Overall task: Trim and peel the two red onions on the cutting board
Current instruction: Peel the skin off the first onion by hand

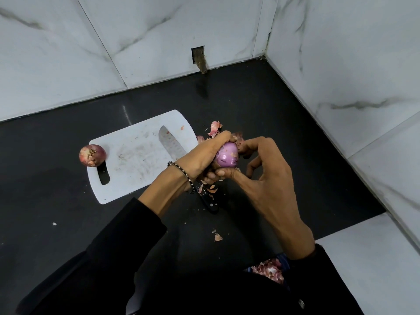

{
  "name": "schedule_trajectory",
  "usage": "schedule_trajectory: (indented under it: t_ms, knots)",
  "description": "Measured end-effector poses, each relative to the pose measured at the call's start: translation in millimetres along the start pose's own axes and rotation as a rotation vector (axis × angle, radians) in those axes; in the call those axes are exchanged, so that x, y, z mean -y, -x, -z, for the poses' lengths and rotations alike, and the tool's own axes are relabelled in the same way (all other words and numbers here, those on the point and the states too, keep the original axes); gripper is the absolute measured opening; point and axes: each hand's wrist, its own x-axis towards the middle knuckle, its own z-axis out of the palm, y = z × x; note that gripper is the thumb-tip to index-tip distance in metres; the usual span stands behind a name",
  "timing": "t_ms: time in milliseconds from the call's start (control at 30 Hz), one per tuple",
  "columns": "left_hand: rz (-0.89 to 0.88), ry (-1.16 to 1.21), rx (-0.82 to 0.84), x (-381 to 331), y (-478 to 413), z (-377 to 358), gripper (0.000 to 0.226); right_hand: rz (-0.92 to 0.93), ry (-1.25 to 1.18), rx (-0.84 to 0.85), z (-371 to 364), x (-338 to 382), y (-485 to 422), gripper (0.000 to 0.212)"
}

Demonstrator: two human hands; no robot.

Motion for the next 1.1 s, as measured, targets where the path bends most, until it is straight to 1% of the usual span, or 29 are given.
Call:
schedule_trajectory:
  t_ms: [133, 233, 333, 400, 500, 667, 800, 967, 1100]
  knots:
    - [-0.016, -0.004, -0.024, 1, -1, 2, 0.065, 0.031, 0.025, 0.06, -2, -2, -1, 0.049]
    - [-0.02, -0.052, -0.018, 2, 0, 3, 0.065, 0.037, 0.046, 0.077, -1, -4, -1, 0.045]
    - [-0.002, -0.046, 0.024, 2, -2, 5, 0.062, 0.072, 0.108, 0.067, -4, -5, 1, 0.037]
    - [0.023, -0.039, 0.034, 2, -4, 6, 0.064, 0.063, 0.106, 0.046, -6, -5, 2, 0.035]
    - [0.025, -0.034, -0.007, 2, -5, 5, 0.063, -0.017, 0.038, 0.017, -3, -3, 0, 0.047]
    - [0.026, 0.004, 0.008, 3, -3, 5, 0.066, -0.031, -0.027, 0.015, -3, 2, -1, 0.058]
    - [0.009, 0.031, 0.038, 2, 2, 4, 0.073, -0.022, -0.077, 0.04, -4, 2, -2, 0.053]
    - [0.01, 0.044, 0.046, 1, 5, 2, 0.072, -0.017, -0.09, 0.052, -2, 0, -2, 0.051]
    - [0.067, 0.056, 0.071, -2, 5, 4, 0.067, -0.019, -0.056, 0.047, -5, -1, 1, 0.036]
